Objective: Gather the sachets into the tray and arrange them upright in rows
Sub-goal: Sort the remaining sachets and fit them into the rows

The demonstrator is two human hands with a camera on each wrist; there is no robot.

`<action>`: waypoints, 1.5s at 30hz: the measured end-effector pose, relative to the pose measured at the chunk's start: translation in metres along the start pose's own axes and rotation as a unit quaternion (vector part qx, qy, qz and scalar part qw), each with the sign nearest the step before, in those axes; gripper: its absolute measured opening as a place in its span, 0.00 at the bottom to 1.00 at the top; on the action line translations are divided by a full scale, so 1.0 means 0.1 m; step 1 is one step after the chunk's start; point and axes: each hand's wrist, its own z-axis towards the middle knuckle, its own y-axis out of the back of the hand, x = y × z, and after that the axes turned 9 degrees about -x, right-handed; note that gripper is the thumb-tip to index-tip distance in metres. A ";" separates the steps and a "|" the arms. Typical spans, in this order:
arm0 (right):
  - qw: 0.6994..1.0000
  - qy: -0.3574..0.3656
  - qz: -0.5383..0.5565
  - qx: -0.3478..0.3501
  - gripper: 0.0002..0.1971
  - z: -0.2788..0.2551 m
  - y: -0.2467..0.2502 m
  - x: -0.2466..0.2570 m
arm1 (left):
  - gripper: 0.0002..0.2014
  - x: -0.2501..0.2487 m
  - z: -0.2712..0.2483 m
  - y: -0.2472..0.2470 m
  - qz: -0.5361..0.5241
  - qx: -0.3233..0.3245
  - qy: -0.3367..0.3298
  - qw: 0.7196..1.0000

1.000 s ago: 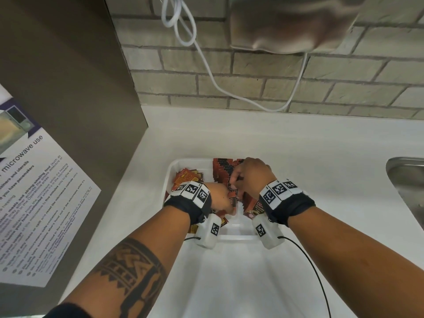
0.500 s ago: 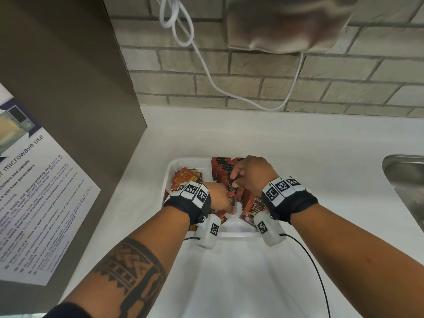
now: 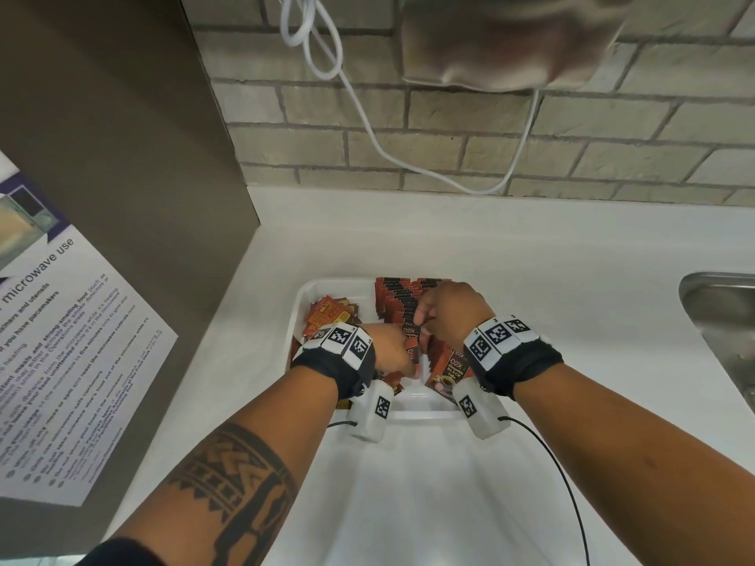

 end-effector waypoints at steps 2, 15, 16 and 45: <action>1.000 -0.004 0.004 0.004 0.11 0.01 0.00 0.00 | 0.12 0.00 0.00 0.01 -0.003 0.001 -0.002 1.000; 0.977 0.028 0.150 -0.146 0.06 -0.16 -0.02 -0.23 | 0.13 0.04 0.01 -0.02 -0.028 0.005 -0.004 1.000; 0.976 0.031 0.158 -0.148 0.06 -0.18 -0.01 -0.25 | 0.13 0.04 0.00 -0.02 -0.028 0.005 -0.006 1.000; 0.988 -0.034 0.124 -0.090 0.12 -0.47 -0.07 -0.63 | 0.14 -0.48 0.00 -0.10 0.069 0.060 -0.059 0.994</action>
